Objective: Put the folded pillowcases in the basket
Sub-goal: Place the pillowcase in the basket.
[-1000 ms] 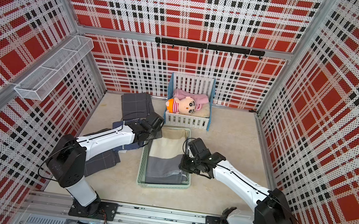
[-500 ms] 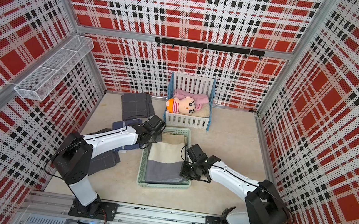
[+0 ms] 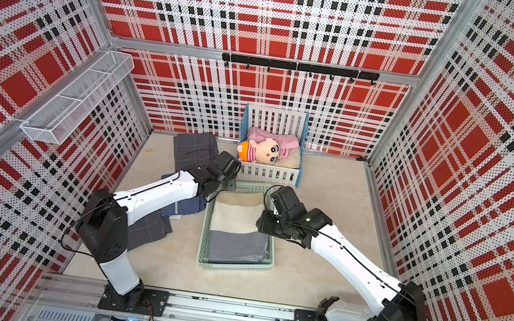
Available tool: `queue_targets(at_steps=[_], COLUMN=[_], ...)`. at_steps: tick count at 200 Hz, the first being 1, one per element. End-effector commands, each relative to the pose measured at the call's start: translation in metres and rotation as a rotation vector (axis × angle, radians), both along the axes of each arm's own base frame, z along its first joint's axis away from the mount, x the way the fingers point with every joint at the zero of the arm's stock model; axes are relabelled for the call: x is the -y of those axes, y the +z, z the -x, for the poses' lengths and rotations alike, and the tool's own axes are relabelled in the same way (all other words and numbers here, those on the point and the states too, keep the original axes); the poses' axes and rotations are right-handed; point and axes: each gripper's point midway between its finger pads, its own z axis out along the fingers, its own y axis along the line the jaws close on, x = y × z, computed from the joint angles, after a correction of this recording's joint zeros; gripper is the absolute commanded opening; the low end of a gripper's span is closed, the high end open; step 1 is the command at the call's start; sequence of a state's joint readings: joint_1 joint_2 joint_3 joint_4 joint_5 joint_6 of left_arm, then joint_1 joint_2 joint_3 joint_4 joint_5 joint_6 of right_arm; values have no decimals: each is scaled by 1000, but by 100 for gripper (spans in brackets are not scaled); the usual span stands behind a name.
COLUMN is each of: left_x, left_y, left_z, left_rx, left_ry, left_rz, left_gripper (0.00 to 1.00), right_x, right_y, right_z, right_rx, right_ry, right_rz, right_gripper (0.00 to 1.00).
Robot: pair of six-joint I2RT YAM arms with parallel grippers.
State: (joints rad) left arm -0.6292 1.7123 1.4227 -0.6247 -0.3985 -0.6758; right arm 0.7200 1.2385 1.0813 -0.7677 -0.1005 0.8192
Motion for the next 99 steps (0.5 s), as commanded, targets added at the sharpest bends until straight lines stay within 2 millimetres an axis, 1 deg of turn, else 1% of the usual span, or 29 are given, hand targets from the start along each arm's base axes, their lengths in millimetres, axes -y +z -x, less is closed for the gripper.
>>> queue_targets(at_steps=[1, 14, 34, 59, 82, 99], left_x=[-30, -43, -52, -63, -66, -57], left_y=[-4, -18, -37, -49, -68, -81], left_z=[20, 31, 49, 68, 82, 88], left_rx=[-60, -108, -165, -203, -263, -282], left_ry=[39, 47, 34, 49, 33, -17], left_rz=[-105, -132, -139, -136, -135, -134], left_gripper=[54, 55, 57, 57, 57, 54], right_x=[26, 26, 23, 22, 22, 22], right_y=[-9, -10, -11, -12, -16, -19], right_z=[7, 7, 7, 4, 1, -2], right_rx=[4, 2, 4, 12, 9, 6], right_ry=[-22, -23, -20, -9, 0, 0], right_rz=[120, 114, 93, 93, 106, 110], right_gripper=[48, 48, 50, 53, 53, 53])
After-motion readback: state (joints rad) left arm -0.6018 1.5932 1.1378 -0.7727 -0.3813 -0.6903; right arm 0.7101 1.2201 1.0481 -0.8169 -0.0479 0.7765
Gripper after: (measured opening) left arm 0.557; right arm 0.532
